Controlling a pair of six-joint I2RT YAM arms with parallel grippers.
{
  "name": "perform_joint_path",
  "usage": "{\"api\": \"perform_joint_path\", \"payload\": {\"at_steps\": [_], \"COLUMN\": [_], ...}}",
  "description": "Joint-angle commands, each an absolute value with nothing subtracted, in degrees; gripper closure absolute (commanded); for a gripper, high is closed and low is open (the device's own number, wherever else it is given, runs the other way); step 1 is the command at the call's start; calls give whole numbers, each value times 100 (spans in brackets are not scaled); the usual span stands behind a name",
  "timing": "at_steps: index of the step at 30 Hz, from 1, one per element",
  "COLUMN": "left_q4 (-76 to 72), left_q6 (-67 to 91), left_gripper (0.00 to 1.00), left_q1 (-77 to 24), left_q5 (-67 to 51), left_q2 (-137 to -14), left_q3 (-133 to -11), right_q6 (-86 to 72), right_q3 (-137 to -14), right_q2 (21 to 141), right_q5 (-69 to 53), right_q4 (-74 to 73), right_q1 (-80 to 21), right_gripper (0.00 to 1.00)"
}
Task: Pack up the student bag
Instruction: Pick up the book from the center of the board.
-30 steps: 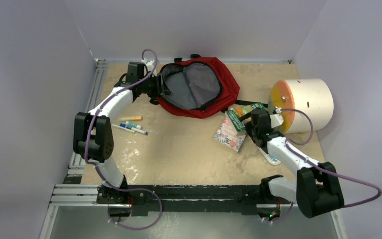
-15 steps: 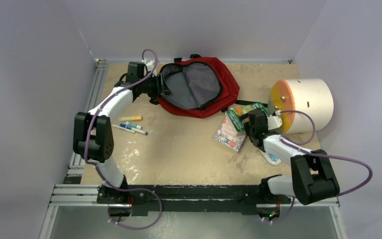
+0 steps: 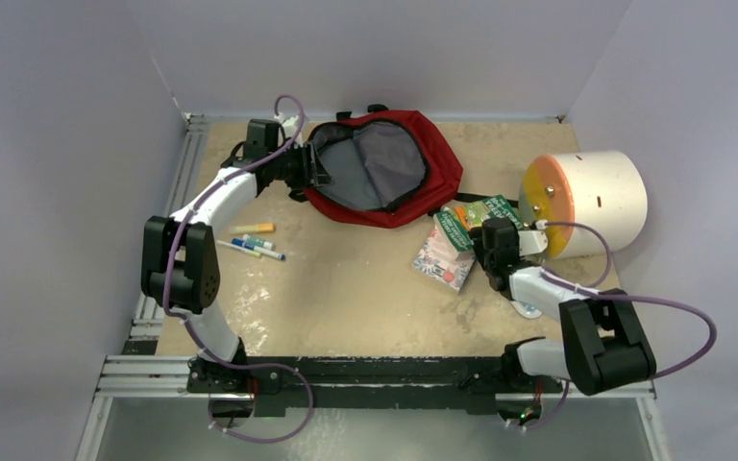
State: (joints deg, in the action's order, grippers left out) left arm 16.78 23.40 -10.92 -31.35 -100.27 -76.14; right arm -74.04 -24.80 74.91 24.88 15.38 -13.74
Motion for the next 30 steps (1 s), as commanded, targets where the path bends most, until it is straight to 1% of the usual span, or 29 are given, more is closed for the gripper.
{"api": "perform_joint_path", "payload": {"at_steps": [1,5,6,8,11,14,16,24,26,30], "left_q4": [1406,1394,1392,1395,1381,1322,1178,129,-234,-815], "left_q6": [2364,2381,2386,2391,2391,2358,2339,2822,3085,3740], "left_gripper": [61,61,61,61,61,61,61,59,58,51], "left_q1": [-1099,-1099,-1099,-1099,-1099,-1100,-1099,-1106,-1136,-1274], "left_q5": [-3287,-3359,-3380,-3416,-3464,-3634,-3954,-5870,-5975,-5887], "left_q2": [-9940,-9971,-9987,-9998,-9985,-9961,-9969,-9883,-9751,-9238], "left_q3": [-7643,-7646,-7654,-7669,-7664,-7656,-7639,-7415,-7238,-6692], "right_q6": [-7551,-7282,-7176,-6902,-6169,-5313,-4994,-4158,-4031,-4189], "right_q3": [-2217,-2208,-2233,-2329,-2510,-2738,-2973,-3193,-3219,-3279], "right_q2": [7105,6624,6491,6243,5901,5726,5678,5401,5316,5181], "right_q5": [2530,2708,2746,2875,2822,2219,1846,-188,-649,-1701], "right_q4": [1923,1711,1641,1544,1695,1926,1912,2711,2939,3513], "right_q1": [-1340,-1338,-1336,-1336,-1336,-1338,-1344,-1345,-1345,-1345], "right_gripper": [48,66,71,85,100,100,100,100,100,100]}}
